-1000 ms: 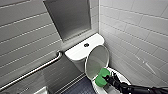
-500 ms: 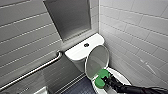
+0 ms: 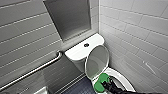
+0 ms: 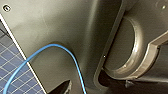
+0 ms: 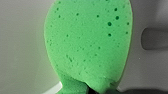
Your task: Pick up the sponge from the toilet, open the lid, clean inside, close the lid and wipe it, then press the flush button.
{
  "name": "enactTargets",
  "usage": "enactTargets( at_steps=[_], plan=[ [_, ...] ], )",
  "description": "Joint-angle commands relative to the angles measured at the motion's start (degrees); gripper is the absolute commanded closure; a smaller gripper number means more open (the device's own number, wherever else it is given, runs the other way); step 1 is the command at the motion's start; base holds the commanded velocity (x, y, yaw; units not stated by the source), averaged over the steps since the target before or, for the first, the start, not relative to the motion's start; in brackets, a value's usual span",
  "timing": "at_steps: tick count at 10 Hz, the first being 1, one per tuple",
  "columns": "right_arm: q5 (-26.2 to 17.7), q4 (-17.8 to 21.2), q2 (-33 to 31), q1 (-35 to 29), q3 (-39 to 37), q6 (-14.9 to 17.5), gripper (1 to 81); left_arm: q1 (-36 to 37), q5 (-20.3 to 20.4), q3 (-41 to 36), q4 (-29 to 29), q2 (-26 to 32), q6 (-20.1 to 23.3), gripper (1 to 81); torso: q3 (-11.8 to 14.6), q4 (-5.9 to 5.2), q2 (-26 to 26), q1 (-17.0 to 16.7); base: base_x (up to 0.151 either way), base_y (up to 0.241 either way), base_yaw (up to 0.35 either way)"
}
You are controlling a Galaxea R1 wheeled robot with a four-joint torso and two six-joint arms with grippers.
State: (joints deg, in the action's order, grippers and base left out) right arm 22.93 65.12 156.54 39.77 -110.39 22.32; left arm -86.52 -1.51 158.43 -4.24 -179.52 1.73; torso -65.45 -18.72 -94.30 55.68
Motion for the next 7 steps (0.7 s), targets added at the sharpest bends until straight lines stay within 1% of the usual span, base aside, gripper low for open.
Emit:
enactTargets(
  at_steps=[1, 2, 5, 7],
  plan=[
    [-0.7, -6.9, -5.8, 2.5, 16.2, 2.0, 81.1, -0.9, -5.0, 0.2, 0.3, 0.6, 0.5, 1.0, 0.0, 0.00, 0.0, 0.0, 0.000, 0.000, 0.000],
    [-0.1, -6.9, -8.0, 3.9, 18.3, 2.7, 81.1, -0.9, -5.0, 0.2, 0.1, 0.5, 0.5, 1.0, 0.0, 0.00, 0.0, 0.0, 0.000, 0.000, 0.000],
    [0.4, -7.4, -13.2, 9.6, 19.5, 2.6, 81.1, -0.9, -5.0, 0.2, -0.1, 0.3, 0.5, 1.0, 0.0, 0.00, 0.0, 0.0, 0.000, 0.000, 0.000],
    [1.0, -8.0, -18.0, 12.1, 21.8, 2.7, 81.1, -0.9, -5.0, 0.2, -0.2, 0.2, 0.5, 1.0, 0.0, 0.00, 0.0, 0.0, 0.000, 0.000, 0.000]
  ],
)
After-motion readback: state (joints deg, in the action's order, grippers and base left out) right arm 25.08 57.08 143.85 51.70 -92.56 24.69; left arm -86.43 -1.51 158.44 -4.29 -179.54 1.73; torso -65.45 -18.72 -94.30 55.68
